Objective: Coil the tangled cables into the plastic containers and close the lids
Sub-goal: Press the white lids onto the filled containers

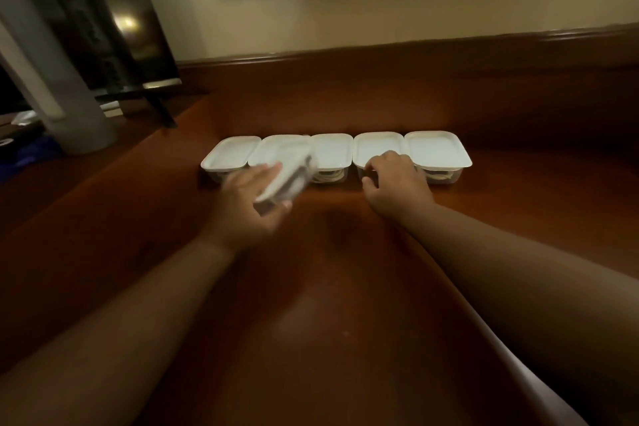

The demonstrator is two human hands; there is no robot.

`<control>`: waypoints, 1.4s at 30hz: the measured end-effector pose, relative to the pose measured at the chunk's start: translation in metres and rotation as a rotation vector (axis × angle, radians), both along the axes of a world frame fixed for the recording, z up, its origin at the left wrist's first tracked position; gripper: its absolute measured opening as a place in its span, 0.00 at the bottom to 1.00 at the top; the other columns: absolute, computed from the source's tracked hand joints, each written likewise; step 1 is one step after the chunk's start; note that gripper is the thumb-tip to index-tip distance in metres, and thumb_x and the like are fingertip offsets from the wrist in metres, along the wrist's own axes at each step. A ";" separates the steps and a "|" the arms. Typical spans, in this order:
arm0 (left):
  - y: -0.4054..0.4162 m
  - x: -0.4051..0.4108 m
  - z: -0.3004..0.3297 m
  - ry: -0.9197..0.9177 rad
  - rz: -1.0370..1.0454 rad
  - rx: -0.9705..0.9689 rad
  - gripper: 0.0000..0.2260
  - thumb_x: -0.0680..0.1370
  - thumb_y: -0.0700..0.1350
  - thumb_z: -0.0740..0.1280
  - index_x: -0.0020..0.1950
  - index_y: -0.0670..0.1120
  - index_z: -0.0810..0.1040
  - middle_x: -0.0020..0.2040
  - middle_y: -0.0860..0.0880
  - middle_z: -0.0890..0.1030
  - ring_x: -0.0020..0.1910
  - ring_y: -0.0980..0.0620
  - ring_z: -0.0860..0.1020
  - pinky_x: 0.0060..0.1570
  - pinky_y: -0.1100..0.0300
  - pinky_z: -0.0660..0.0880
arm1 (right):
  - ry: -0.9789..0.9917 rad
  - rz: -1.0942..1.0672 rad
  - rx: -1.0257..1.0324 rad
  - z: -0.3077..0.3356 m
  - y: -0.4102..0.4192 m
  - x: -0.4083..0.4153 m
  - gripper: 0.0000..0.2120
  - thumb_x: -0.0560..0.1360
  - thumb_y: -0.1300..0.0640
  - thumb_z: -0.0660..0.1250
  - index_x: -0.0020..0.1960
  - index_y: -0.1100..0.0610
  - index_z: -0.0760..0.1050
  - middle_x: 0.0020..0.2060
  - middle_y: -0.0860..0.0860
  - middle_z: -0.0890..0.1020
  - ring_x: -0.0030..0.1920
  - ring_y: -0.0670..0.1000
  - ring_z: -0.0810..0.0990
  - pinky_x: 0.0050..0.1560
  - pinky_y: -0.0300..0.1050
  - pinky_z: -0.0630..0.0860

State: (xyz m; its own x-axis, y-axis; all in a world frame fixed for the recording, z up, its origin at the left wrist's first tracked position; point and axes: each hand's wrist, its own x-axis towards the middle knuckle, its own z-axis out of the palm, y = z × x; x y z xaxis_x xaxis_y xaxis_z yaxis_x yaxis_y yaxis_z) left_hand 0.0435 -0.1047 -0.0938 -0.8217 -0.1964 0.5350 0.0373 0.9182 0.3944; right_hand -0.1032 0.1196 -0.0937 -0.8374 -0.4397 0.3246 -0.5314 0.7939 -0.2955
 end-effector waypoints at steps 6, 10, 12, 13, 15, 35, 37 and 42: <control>-0.078 -0.075 0.023 -0.245 0.344 -0.107 0.30 0.77 0.55 0.69 0.77 0.49 0.67 0.74 0.43 0.68 0.73 0.41 0.60 0.73 0.48 0.62 | 0.048 -0.099 0.279 -0.009 -0.003 -0.035 0.27 0.77 0.44 0.63 0.71 0.54 0.64 0.70 0.56 0.67 0.71 0.58 0.64 0.69 0.58 0.62; -0.106 -0.103 0.024 -0.399 0.415 -0.249 0.29 0.78 0.57 0.66 0.77 0.52 0.65 0.75 0.44 0.67 0.74 0.41 0.59 0.71 0.43 0.63 | 0.097 -0.099 0.331 -0.015 0.000 -0.050 0.27 0.76 0.45 0.62 0.72 0.54 0.63 0.70 0.56 0.67 0.71 0.58 0.63 0.72 0.59 0.56; -0.111 -0.110 0.024 -0.412 0.425 -0.264 0.29 0.79 0.57 0.65 0.78 0.52 0.64 0.75 0.43 0.66 0.74 0.40 0.60 0.70 0.43 0.64 | 0.103 -0.072 0.357 -0.017 0.001 -0.055 0.28 0.76 0.45 0.62 0.72 0.53 0.62 0.71 0.55 0.66 0.72 0.57 0.62 0.74 0.60 0.53; -0.113 -0.112 0.024 -0.418 0.426 -0.254 0.29 0.79 0.57 0.64 0.78 0.52 0.64 0.76 0.43 0.66 0.74 0.40 0.60 0.70 0.42 0.64 | 0.104 -0.058 0.365 -0.018 0.001 -0.057 0.28 0.76 0.45 0.63 0.73 0.53 0.62 0.71 0.55 0.66 0.73 0.57 0.62 0.75 0.60 0.52; -0.117 -0.114 0.024 -0.450 0.450 -0.307 0.28 0.79 0.58 0.63 0.78 0.53 0.63 0.75 0.44 0.67 0.73 0.40 0.63 0.68 0.42 0.63 | 0.098 -0.034 0.366 -0.020 0.002 -0.060 0.29 0.76 0.46 0.63 0.74 0.53 0.60 0.72 0.54 0.65 0.74 0.56 0.61 0.76 0.60 0.51; -0.067 -0.073 0.010 -0.167 0.354 -0.443 0.25 0.74 0.59 0.69 0.66 0.47 0.76 0.64 0.44 0.76 0.63 0.41 0.73 0.59 0.45 0.69 | 0.036 0.012 0.240 0.006 -0.004 -0.051 0.28 0.80 0.46 0.62 0.76 0.54 0.60 0.65 0.56 0.75 0.63 0.59 0.75 0.63 0.55 0.70; -0.056 -0.062 -0.003 -0.128 0.330 -0.432 0.20 0.72 0.57 0.71 0.59 0.47 0.79 0.61 0.44 0.78 0.61 0.42 0.74 0.58 0.45 0.70 | 0.037 0.007 0.181 0.014 -0.008 -0.046 0.28 0.80 0.46 0.62 0.76 0.55 0.61 0.65 0.57 0.75 0.63 0.60 0.75 0.62 0.55 0.70; -0.043 -0.047 -0.030 -0.257 0.331 -0.301 0.19 0.74 0.61 0.67 0.61 0.52 0.77 0.61 0.49 0.76 0.62 0.47 0.74 0.59 0.49 0.69 | 0.081 0.040 0.179 0.032 -0.034 -0.038 0.26 0.80 0.45 0.63 0.73 0.55 0.64 0.63 0.58 0.75 0.63 0.61 0.75 0.60 0.55 0.71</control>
